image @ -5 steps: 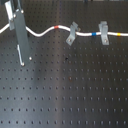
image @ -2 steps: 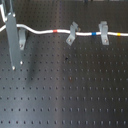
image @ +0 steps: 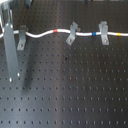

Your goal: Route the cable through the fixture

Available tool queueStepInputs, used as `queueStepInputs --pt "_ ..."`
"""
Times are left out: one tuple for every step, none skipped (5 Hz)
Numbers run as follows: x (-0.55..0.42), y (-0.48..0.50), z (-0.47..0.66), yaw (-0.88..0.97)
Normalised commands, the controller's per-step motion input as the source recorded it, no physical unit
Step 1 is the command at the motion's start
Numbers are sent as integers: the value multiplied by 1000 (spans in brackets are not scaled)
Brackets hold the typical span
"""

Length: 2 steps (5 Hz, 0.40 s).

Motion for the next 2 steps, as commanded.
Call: queueStepInputs --pt "-169 111 63 69" --pt "0 0 0 -11"
